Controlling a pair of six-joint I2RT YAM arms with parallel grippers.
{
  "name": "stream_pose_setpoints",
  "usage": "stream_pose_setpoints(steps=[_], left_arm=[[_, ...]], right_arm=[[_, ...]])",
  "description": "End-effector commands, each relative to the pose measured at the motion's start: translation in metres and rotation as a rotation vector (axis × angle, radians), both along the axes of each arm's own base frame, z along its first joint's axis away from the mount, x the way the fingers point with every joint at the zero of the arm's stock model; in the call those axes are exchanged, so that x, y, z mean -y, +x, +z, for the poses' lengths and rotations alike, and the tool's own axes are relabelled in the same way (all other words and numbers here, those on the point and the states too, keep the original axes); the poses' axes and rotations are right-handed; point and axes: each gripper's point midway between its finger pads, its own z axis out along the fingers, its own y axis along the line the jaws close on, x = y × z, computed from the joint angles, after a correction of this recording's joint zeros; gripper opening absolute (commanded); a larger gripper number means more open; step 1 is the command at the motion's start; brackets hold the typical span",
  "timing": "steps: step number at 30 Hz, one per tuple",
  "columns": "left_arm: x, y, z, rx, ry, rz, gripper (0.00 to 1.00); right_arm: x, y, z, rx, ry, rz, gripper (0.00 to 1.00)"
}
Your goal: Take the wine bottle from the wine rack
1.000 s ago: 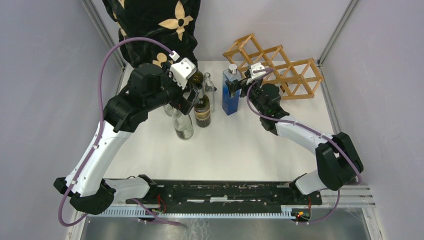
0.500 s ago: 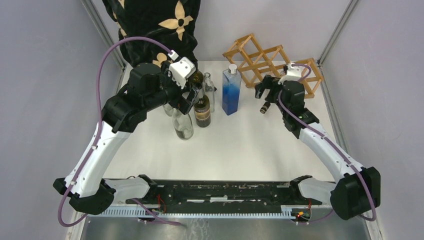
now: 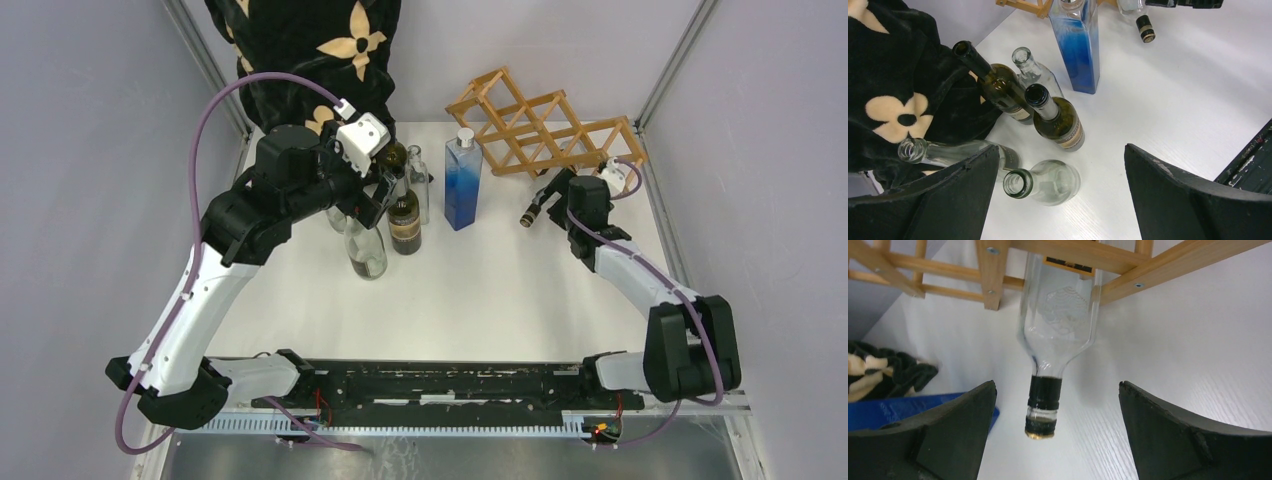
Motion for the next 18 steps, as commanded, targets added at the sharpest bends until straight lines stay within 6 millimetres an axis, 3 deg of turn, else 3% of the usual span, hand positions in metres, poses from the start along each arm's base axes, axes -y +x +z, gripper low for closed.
stream_pose_setpoints(steps=[1, 9, 18], left_arm=[[0.000, -0.002, 0.025, 0.077, -0.019, -0.034, 1.00], [0.000, -0.001, 0.019, 0.080, 0.005, -0.039, 1.00], [0.001, 0.000, 0.016, 0.071, 0.002, -0.040, 1.00]], right_arm=[[0.004, 0.032, 0.006, 0.091, 0.122, -0.123, 0.98], [-0.020, 0.029, -0.030, 0.031, 0.200, -0.087, 0.93], [-0.032, 0.046, -0.041, 0.025, 0.235, -0.072, 0.78]])
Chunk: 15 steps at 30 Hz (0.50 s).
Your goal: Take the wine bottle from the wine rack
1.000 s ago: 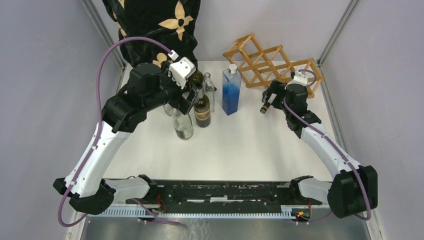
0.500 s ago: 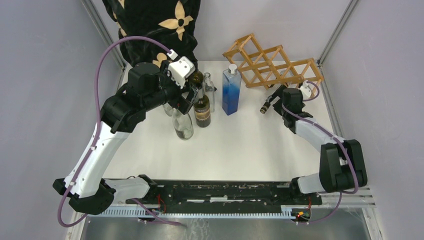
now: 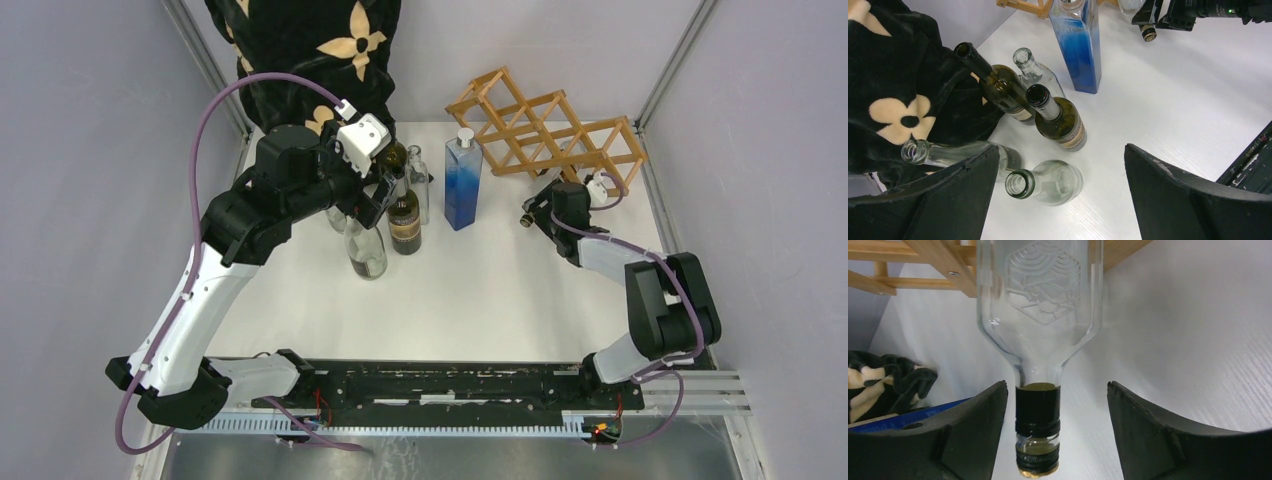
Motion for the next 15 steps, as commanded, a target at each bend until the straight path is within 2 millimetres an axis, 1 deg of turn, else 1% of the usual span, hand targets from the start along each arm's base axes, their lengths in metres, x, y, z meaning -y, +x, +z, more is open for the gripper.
stream_pose_setpoints(steps=[1, 5, 8, 10, 12, 15], left_arm=[[0.001, 0.000, 0.016, 0.062, -0.008, -0.032, 1.00], [-0.001, 0.000, 0.018, 0.071, -0.006, -0.023, 1.00], [-0.003, 0.000, 0.019, 0.078, -0.003, -0.018, 1.00], [-0.003, 0.000, 0.018, 0.077, -0.001, -0.018, 1.00], [-0.002, -0.001, 0.017, 0.074, -0.001, -0.021, 1.00], [-0.001, 0.000, 0.016, 0.068, -0.001, -0.024, 1.00]], right_arm=[[-0.010, 0.026, 0.016, 0.076, 0.057, -0.011, 0.75], [-0.013, 0.034, 0.018, 0.090, 0.054, -0.008, 0.64], [-0.018, 0.036, 0.023, 0.113, 0.044, 0.009, 0.54], [-0.019, 0.034, 0.025, 0.125, 0.042, 0.015, 0.44], [-0.021, 0.029, 0.024, 0.135, 0.045, 0.020, 0.29], [-0.026, 0.019, 0.022, 0.147, 0.054, 0.032, 0.12]])
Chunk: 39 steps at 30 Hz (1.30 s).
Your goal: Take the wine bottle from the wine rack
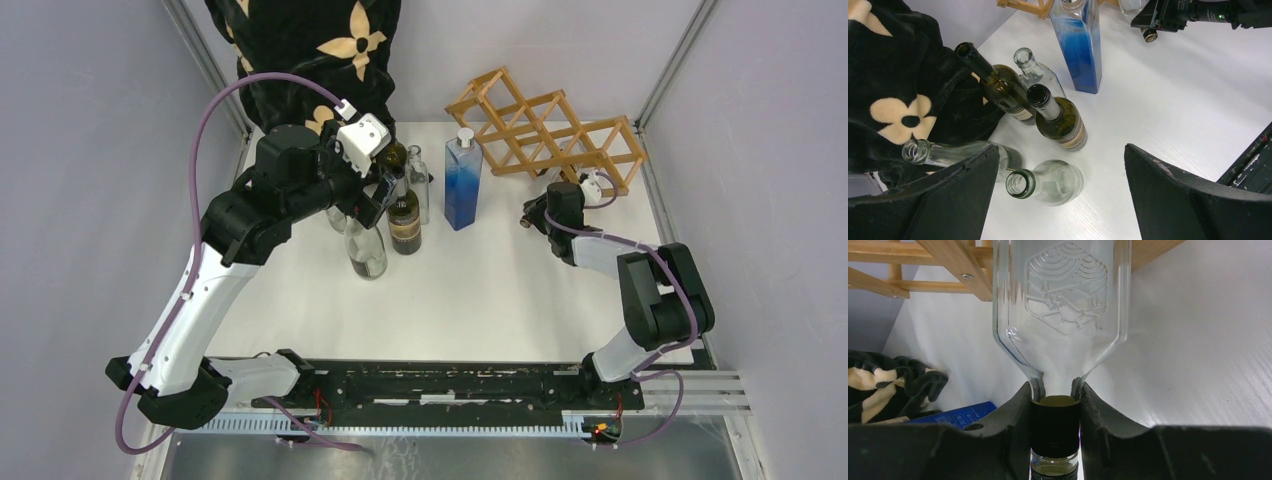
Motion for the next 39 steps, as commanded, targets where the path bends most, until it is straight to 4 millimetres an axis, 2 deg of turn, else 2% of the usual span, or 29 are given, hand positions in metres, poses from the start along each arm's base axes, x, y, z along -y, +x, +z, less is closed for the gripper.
stream_pose_setpoints(steps=[1, 3, 9, 12, 15, 26, 33, 39], left_arm=[[0.000, 0.000, 0.016, 0.064, -0.004, -0.030, 1.00], [0.001, 0.000, 0.015, 0.061, -0.007, -0.033, 1.00], [0.000, -0.002, 0.016, 0.065, -0.007, -0.034, 1.00], [-0.001, -0.003, 0.015, 0.069, -0.001, -0.036, 1.00], [-0.001, -0.003, 0.014, 0.068, 0.003, -0.038, 1.00], [0.002, -0.002, 0.009, 0.062, 0.007, -0.051, 1.00], [0.001, -0.002, 0.011, 0.070, 0.011, -0.052, 1.00], [0.004, -0.005, 0.007, 0.071, 0.019, -0.086, 1.00]], right_arm=[[-0.013, 0.001, 0.029, 0.125, 0.032, 0.023, 0.07], [-0.019, -0.002, 0.030, 0.133, 0.033, 0.031, 0.00], [-0.032, -0.014, 0.048, 0.191, 0.037, 0.040, 0.00], [-0.040, -0.026, 0.057, 0.225, 0.044, 0.056, 0.00], [-0.050, -0.043, 0.058, 0.228, 0.048, 0.089, 0.00], [-0.058, -0.108, 0.055, 0.250, 0.112, 0.151, 0.00], [-0.056, -0.130, 0.046, 0.237, 0.119, 0.172, 0.00], [-0.055, -0.140, 0.063, 0.262, 0.117, 0.203, 0.00]])
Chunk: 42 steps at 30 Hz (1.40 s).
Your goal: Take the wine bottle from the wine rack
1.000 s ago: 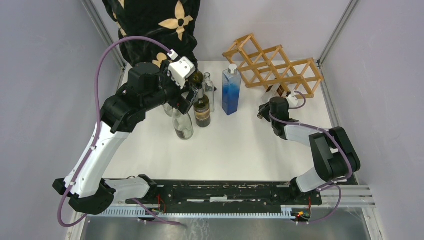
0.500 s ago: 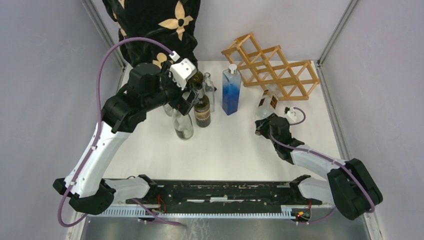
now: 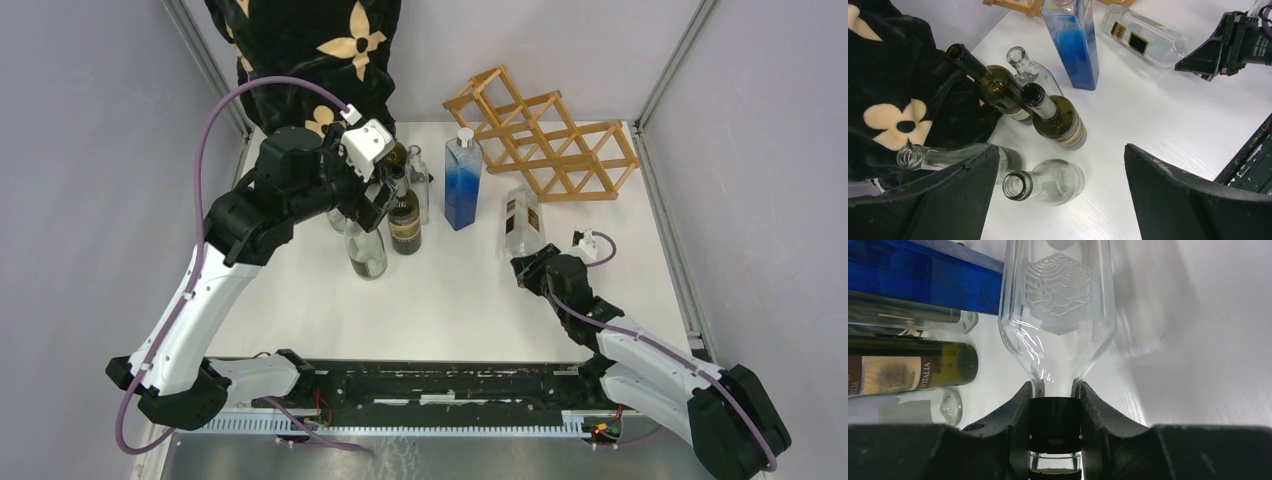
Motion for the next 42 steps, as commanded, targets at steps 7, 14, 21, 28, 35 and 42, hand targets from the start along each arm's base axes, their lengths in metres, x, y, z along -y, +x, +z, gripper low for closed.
stream_pose_setpoints(steps=[7, 14, 21, 28, 35, 42], left_arm=[[0.014, -0.010, -0.008, 0.080, 0.041, -0.176, 1.00], [0.029, -0.012, -0.025, 0.105, 0.083, -0.305, 1.00], [0.038, -0.019, -0.027, 0.093, 0.060, -0.371, 1.00], [0.059, -0.019, -0.071, 0.136, 0.144, -0.512, 1.00], [0.122, -0.009, -0.107, 0.293, 0.265, -0.631, 1.00], [0.177, -0.015, -0.139, 0.363, 0.313, -0.747, 1.00]], right_arm=[[0.006, -0.006, 0.080, 0.151, -0.009, 0.035, 0.00], [0.019, -0.021, 0.115, 0.137, -0.230, 0.147, 0.00], [0.009, -0.025, 0.162, 0.178, -0.310, 0.276, 0.00], [-0.010, -0.035, 0.189, 0.153, -0.333, 0.438, 0.00], [-0.019, -0.053, 0.209, 0.139, -0.326, 0.561, 0.00], [-0.037, -0.073, 0.218, 0.120, -0.252, 0.689, 0.00]])
